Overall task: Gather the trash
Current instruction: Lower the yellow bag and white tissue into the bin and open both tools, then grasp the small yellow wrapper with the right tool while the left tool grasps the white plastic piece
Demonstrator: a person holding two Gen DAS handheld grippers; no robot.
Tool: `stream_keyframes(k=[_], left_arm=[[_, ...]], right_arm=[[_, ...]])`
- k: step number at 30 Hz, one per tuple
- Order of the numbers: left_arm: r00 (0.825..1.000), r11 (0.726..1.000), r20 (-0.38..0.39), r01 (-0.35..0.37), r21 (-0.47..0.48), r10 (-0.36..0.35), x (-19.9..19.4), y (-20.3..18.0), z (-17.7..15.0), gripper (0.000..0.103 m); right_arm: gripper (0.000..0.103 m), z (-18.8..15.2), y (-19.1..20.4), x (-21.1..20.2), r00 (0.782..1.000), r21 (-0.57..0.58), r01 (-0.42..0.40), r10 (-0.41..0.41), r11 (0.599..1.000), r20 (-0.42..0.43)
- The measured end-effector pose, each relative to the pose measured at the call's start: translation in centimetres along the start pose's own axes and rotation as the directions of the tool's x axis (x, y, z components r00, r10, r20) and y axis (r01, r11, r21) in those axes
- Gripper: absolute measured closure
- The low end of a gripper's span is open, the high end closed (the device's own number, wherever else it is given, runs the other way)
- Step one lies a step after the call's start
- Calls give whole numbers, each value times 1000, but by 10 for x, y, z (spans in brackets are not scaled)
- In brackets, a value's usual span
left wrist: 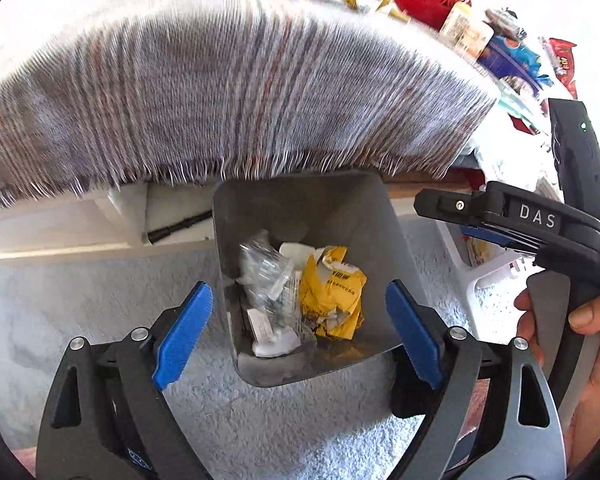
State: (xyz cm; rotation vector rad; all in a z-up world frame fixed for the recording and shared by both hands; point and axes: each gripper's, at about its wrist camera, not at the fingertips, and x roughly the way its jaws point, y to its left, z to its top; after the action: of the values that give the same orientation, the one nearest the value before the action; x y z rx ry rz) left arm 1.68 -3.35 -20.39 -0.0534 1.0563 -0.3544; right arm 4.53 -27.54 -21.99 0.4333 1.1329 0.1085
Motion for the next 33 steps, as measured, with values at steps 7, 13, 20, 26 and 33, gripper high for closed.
stream_keyframes(k=[7,13,20,26,33], left_arm=[[998,1000,67,22,-8,-21,-35,-3,6,19],[992,1000,125,-21,-15,22,-78,8,28,19],[979,998,191,-68,-20,70,-124,26,84,19],[963,994,246,-112,-6,110,-139,32,138,17],[959,990,254,-137,19,128,-122,40,208,17]], right_arm=[[3,-3,-8,-37,994,16,13,-14,1000,105],[3,9,-8,-88,983,13,5,-7,1000,185],[3,60,29,-135,965,-117,50,-17,992,262],[3,106,63,-139,962,-199,71,-15,977,273],[4,138,95,-105,965,-271,78,-5,960,262]])
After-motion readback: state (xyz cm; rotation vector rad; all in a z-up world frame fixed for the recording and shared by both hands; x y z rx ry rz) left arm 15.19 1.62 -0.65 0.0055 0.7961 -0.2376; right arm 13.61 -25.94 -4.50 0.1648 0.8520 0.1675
